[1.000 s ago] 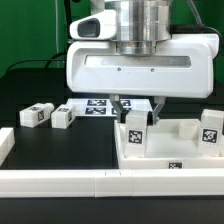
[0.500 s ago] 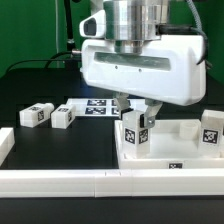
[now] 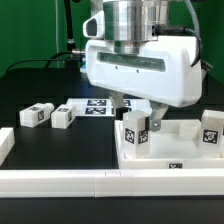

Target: Assemble square table

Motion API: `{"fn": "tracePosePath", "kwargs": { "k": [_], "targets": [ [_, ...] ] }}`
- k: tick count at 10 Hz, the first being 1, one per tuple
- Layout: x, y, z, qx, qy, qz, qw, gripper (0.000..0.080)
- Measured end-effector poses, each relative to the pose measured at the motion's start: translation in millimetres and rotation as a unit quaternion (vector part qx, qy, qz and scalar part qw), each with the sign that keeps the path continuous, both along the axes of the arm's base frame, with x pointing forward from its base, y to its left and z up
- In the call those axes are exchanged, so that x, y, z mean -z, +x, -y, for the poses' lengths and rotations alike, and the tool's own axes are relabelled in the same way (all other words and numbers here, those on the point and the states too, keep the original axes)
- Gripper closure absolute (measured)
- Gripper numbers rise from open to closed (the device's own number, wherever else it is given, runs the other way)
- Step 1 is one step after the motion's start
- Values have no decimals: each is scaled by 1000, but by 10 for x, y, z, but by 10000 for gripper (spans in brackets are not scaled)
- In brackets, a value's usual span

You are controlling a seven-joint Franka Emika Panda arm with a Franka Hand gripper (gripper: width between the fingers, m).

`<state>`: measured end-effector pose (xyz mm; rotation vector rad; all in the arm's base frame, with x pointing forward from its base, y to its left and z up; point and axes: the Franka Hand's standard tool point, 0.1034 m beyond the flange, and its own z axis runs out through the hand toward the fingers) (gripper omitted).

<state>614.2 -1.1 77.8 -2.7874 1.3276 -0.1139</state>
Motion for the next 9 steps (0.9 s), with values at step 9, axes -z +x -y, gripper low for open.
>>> {"fn": "tracePosePath", "kwargs": {
  "k": [9],
  "targets": [
    [19, -1, -16, -394, -44, -1, 918, 150]
  ]
}}
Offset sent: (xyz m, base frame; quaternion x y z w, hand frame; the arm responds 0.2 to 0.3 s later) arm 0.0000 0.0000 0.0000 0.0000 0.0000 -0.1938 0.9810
